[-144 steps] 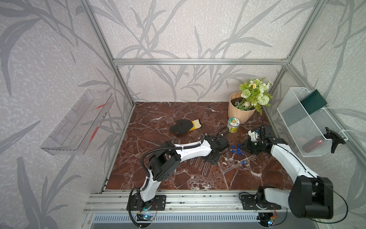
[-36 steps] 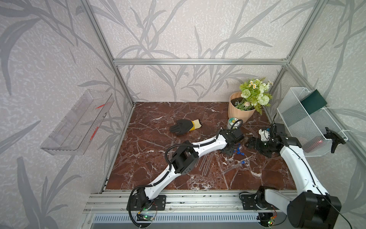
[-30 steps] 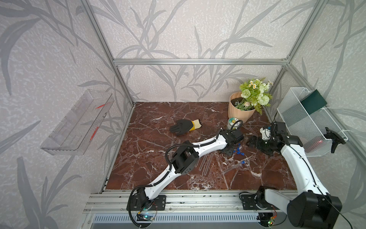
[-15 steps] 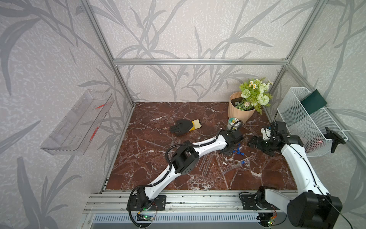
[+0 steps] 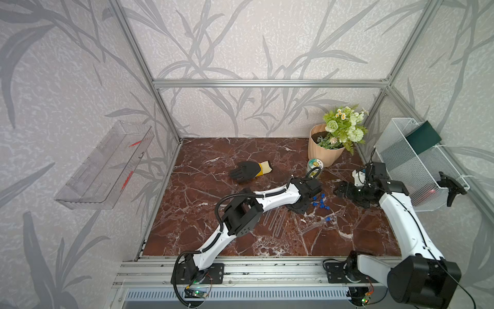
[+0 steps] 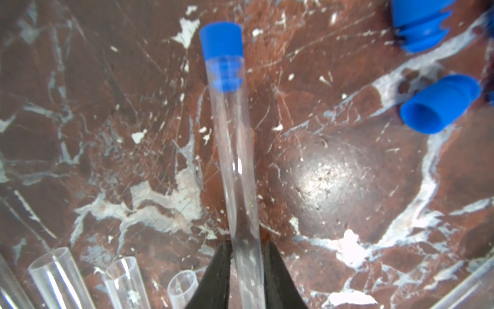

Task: Remove stoppers from test tubes
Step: Pick up the test tube at the center of the board.

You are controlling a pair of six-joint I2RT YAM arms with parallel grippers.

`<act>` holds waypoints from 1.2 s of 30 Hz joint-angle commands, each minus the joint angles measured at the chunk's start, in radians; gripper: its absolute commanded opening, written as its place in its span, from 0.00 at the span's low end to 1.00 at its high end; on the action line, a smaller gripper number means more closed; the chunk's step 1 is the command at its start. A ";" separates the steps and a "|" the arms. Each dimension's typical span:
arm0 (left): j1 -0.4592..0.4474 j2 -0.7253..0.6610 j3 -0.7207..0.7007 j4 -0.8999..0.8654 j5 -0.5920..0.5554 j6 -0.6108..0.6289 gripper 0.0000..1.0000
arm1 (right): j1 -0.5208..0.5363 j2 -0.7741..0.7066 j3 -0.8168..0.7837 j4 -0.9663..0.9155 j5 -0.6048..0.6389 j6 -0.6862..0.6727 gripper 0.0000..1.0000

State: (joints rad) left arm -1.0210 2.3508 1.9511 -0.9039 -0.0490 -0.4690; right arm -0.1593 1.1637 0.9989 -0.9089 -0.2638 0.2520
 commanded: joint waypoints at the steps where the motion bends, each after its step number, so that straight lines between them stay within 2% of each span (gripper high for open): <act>1: 0.017 -0.022 0.004 -0.017 0.032 -0.029 0.27 | -0.004 0.001 0.016 0.020 -0.013 0.013 0.94; 11: 0.051 0.068 0.132 -0.051 0.043 -0.018 0.30 | -0.004 -0.021 -0.004 0.016 -0.022 0.016 0.94; 23: 0.049 0.123 0.167 -0.056 0.055 -0.039 0.27 | -0.005 -0.035 -0.019 0.018 -0.023 0.020 0.94; 36: 0.050 0.089 0.178 -0.059 0.069 -0.038 0.09 | -0.004 -0.039 -0.022 0.025 -0.037 0.033 0.94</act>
State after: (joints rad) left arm -0.9665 2.4390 2.1078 -0.9245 0.0093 -0.5060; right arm -0.1600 1.1446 0.9897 -0.8932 -0.2886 0.2737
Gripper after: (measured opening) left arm 0.152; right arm 0.937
